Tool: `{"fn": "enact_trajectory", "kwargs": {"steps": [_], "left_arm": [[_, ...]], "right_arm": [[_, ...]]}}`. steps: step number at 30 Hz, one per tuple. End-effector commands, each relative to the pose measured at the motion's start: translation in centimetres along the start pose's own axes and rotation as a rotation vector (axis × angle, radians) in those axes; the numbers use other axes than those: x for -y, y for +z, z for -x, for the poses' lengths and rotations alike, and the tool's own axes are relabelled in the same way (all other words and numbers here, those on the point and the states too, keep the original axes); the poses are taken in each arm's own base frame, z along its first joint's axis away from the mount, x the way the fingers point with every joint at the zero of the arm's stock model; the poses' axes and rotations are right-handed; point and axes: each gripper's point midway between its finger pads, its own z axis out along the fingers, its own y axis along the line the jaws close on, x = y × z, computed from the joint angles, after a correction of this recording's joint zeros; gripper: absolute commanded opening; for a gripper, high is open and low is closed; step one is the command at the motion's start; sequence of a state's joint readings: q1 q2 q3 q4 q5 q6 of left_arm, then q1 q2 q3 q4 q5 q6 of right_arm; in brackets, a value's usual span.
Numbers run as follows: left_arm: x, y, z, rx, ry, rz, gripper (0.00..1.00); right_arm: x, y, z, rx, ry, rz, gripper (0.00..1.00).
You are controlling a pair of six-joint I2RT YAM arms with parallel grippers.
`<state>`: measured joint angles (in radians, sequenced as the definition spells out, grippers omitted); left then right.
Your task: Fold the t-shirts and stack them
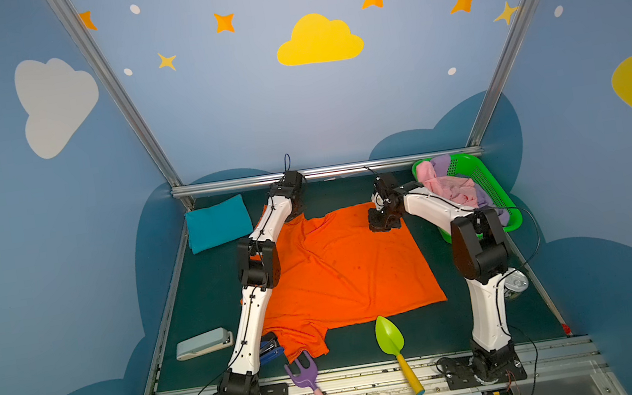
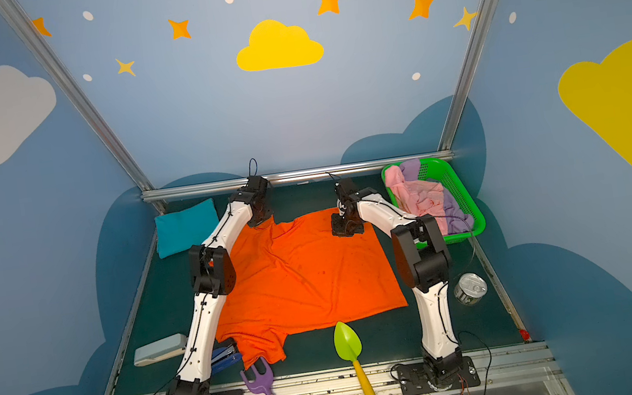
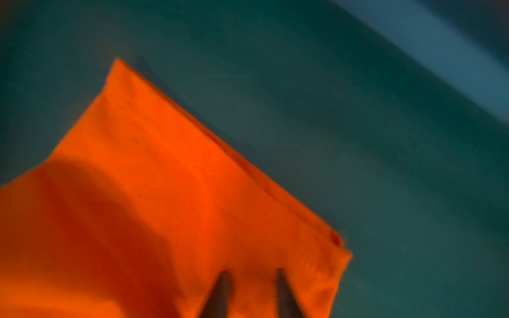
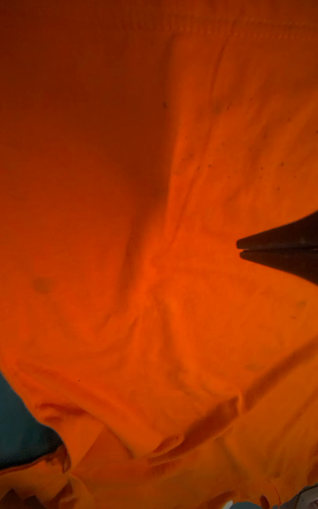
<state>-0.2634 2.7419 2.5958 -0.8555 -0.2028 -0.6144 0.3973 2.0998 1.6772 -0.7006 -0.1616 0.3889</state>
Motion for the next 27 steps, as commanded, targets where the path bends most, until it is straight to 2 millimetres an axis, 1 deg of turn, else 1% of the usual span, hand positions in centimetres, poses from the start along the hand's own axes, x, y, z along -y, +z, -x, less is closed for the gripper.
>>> {"fn": "enact_trajectory", "kwargs": {"steps": [1, 5, 7, 9, 11, 13, 15, 16, 19, 21, 22, 25, 27], "left_arm": [[-2.0, 2.6, -0.5, -0.047, -0.035, 0.023, 0.04], [-1.4, 2.9, 1.3, -0.016, -0.084, -0.045, 0.04], [-0.3, 3.0, 2.5, 0.015, -0.094, -0.113, 0.04], [1.3, 2.9, 3.7, 0.051, -0.099, -0.193, 0.04], [2.4, 2.9, 4.5, 0.075, -0.113, -0.24, 0.04], [3.1, 2.8, 5.1, 0.081, -0.141, -0.279, 0.04], [3.4, 2.4, 5.3, 0.061, -0.167, -0.311, 0.04], [3.5, 2.0, 5.4, 0.053, -0.169, -0.315, 0.08], [3.3, -0.1, 6.0, 0.061, -0.138, -0.311, 0.19], [3.0, -2.2, 6.9, 0.083, -0.121, -0.307, 0.33], [2.9, -3.1, 7.1, 0.089, -0.108, -0.305, 0.36], [2.4, -6.8, 7.6, 0.09, -0.07, -0.301, 0.38], [1.5, -9.3, 7.2, 0.077, -0.045, -0.269, 0.35]], "right_arm": [[0.3, 0.3, -0.9, -0.043, 0.01, -0.006, 0.0], [0.6, 0.7, -0.8, -0.051, 0.013, -0.009, 0.0], [0.9, 1.0, -0.9, -0.062, 0.021, -0.011, 0.0], [1.1, 1.3, -1.1, -0.074, 0.026, -0.016, 0.0], [1.5, 1.5, -1.4, -0.085, 0.032, -0.026, 0.0], [1.9, 1.5, -1.5, -0.091, 0.04, -0.031, 0.0], [2.3, 1.4, -1.6, -0.095, 0.059, -0.028, 0.0], [2.5, 1.2, -1.6, -0.096, 0.066, -0.027, 0.0], [2.9, 0.7, -1.4, -0.086, 0.083, -0.021, 0.0], [2.8, 0.2, -1.3, -0.079, 0.085, -0.016, 0.0], [2.7, -0.1, -1.2, -0.074, 0.083, -0.014, 0.0], [2.5, -1.0, -1.3, -0.062, 0.082, -0.007, 0.0], [2.6, -2.0, -1.6, -0.047, 0.084, -0.013, 0.0]]}}
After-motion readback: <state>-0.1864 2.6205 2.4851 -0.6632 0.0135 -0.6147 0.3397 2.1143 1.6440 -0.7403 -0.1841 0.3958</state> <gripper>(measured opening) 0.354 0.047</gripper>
